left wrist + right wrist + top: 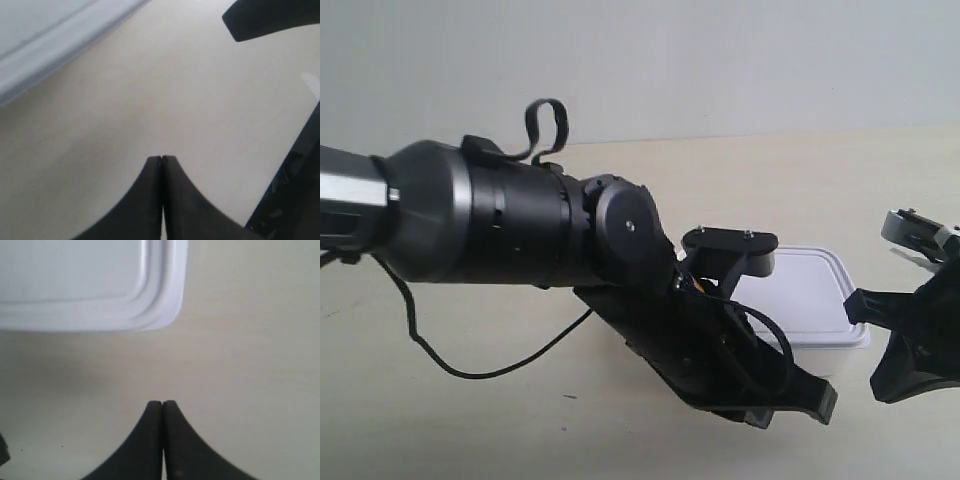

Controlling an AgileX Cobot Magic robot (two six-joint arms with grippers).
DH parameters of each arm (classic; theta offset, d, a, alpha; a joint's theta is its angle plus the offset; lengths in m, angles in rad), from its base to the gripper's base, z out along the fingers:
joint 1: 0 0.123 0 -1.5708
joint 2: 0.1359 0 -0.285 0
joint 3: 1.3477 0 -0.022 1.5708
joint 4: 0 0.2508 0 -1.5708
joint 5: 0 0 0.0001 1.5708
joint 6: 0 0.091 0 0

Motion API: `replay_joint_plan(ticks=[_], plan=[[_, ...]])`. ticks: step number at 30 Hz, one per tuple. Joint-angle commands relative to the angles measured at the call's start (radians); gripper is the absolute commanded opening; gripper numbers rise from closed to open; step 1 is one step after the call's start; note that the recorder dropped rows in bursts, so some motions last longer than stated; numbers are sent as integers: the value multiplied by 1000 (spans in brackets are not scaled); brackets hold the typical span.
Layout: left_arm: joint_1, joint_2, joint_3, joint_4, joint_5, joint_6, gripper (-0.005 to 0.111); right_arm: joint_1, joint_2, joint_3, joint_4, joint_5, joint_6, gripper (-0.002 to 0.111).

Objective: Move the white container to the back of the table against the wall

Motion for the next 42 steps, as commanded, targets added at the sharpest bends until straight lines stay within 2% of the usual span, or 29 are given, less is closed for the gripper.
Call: replay_joint_plan(ticks=[1, 11, 16, 22, 28, 42], plan=[[-5, 63, -27, -7, -32, 2, 0, 0, 49, 1, 71, -59, -71, 0], [-5, 111, -29, 0, -132, 2, 0, 0, 81, 1, 107, -98, -94, 0], [-5, 111, -29, 0, -229, 2, 0, 0, 81, 1, 107, -119, -94, 0], [-5, 138, -29, 0, -236, 2, 0, 0, 81, -10, 107, -140, -101, 0], [-2, 166, -29, 0, -311, 2, 0, 0, 150, -74, 98, -114, -101, 0], [99, 219, -56, 100, -406, 2, 0, 0, 312, -241, 159, -140, -163, 0]])
